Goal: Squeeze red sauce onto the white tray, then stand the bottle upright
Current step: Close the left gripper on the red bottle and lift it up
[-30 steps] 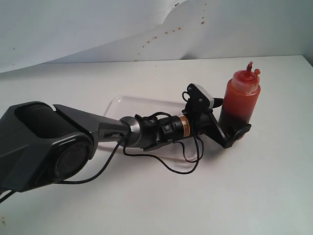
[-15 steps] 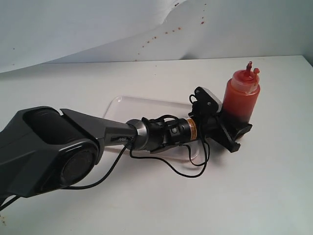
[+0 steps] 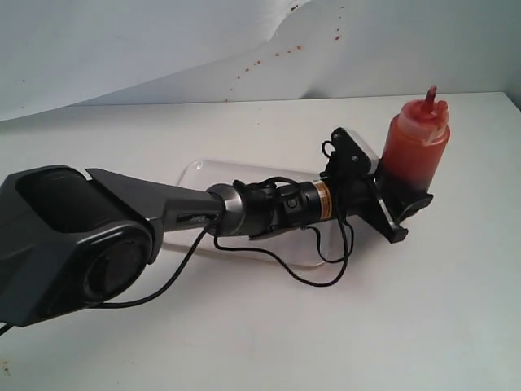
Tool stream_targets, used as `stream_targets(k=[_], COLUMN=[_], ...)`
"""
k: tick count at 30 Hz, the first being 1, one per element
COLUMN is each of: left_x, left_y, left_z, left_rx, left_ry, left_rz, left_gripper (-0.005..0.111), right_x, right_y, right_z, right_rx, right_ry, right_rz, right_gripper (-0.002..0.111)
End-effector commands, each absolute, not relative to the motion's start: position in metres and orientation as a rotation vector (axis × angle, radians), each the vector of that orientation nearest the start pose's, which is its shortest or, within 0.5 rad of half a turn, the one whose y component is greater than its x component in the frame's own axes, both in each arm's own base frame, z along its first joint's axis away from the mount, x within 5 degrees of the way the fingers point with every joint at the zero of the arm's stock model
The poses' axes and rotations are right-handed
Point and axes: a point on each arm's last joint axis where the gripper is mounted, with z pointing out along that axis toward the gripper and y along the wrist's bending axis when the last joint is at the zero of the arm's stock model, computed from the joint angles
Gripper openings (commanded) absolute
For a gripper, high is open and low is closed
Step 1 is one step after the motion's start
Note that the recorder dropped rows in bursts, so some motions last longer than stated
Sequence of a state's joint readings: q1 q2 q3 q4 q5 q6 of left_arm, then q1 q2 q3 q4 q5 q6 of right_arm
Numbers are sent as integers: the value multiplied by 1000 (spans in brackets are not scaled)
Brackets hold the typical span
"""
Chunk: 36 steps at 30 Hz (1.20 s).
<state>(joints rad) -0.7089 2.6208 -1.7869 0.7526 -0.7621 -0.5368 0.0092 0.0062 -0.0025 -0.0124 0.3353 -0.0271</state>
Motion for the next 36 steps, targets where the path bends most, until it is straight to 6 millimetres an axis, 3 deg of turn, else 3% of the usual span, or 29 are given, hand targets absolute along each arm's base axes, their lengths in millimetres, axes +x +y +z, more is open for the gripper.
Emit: stream_targets(k=[1,5,9,13,17,24,28,31,36], left_x=[384,380,371,361,351,330,318,309,299], left_y=[-389,-381,-356,-315,-258,-163,-119,-99,-89], left_z=[130,165,194,221,249,269,269,265,267], left_rx=[1024,1098,1138,1139,1066,923,952,976,987], left_ry=[1316,1343,1416,1436,1483,1575,1668,1749,1776], left_rz=[-884,-755,-616,-555,-485,-343,-117,61,158], left_gripper=[0,0,0,0,0,0,0,0,0], right_x=[54,54,54,54,54,54,54,54,54], right_y=[0,0,0,0,0,0,0,0,-2], right_z=[183,183,183,183,183,183,183,183,185], right_rx=[-37,-37,-37,-37,-37,-37,-37,-37,-115], right_ry=[1816,1816,1816,1816,1816,1816,1816,1816,1794], right_rz=[-18,-18,-18,-18,-18,-18,-18,-18,-114], right_gripper=[0,0,0,0,0,0,0,0,0])
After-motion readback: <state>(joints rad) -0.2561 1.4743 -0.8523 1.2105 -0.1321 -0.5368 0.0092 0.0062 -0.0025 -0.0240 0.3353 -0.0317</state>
